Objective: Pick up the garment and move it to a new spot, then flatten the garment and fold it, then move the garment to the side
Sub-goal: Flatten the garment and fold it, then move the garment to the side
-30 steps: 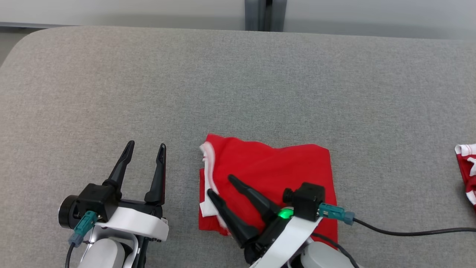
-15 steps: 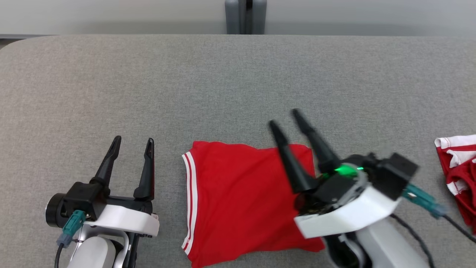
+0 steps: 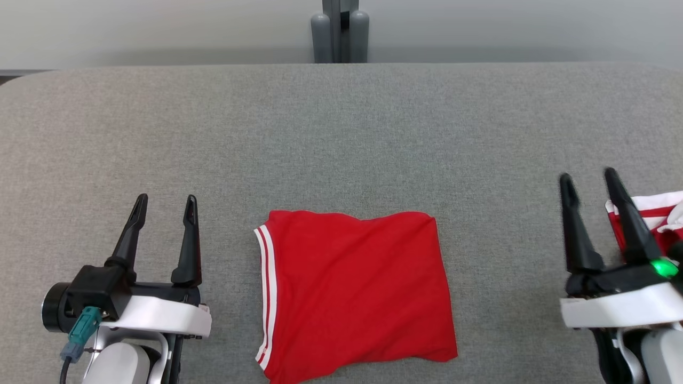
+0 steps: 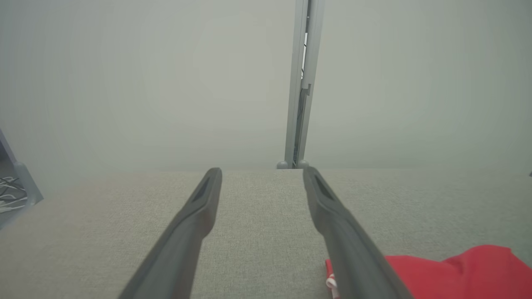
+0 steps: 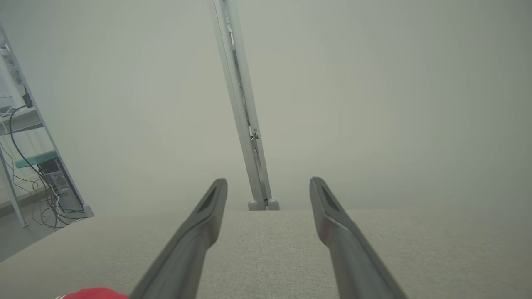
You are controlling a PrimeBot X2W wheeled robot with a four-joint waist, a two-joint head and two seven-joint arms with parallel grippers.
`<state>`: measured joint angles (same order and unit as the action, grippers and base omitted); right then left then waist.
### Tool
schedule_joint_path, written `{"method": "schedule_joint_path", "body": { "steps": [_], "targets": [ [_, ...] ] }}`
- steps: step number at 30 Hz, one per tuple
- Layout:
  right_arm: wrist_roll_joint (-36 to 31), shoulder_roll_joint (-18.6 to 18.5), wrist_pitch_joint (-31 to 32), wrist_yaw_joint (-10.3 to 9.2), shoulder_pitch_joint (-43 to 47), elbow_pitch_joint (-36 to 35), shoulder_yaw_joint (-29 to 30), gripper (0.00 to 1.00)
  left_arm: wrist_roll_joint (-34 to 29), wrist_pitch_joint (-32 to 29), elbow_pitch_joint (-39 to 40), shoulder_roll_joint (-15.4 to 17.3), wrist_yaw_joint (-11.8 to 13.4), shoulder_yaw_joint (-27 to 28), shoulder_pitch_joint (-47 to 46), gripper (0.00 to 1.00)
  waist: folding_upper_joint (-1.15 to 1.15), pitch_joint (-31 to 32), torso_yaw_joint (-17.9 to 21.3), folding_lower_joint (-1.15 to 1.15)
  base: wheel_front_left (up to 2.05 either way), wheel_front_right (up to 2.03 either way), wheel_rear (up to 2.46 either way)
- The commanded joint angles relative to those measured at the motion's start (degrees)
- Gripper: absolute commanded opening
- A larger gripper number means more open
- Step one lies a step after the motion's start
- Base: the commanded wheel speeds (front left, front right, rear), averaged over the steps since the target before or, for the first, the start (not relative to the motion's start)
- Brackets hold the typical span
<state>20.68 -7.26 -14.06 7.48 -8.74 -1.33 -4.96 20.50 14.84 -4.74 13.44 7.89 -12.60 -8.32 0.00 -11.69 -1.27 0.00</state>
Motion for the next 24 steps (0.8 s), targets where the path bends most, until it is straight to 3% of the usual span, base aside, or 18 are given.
{"method": "schedule_joint_path", "body": {
  "steps": [1,11,24],
  "targets": [
    [-1.5,-0.8,1.0,0.03,1.6,0.4,1.9,1.00,-0.3,0.3,0.0,0.2,0.0,0.3,0.6,1.00,0.00,0.7,-0.2,0.00,0.00,0.00,0.00],
    [-7.9,-1.1,6.0,0.03,10.0,1.9,7.2,1.00,-3.1,0.3,-0.9,0.7,-0.5,-1.3,2.3,1.00,0.00,4.5,-2.0,0.00,0.00,0.00,0.00],
    [-8.6,0.4,8.0,0.03,13.0,0.1,8.5,1.00,-4.1,0.3,-1.2,1.2,-0.5,-2.2,2.8,1.00,0.00,5.7,-2.4,0.00,0.00,0.00,0.00]
  ]
}}
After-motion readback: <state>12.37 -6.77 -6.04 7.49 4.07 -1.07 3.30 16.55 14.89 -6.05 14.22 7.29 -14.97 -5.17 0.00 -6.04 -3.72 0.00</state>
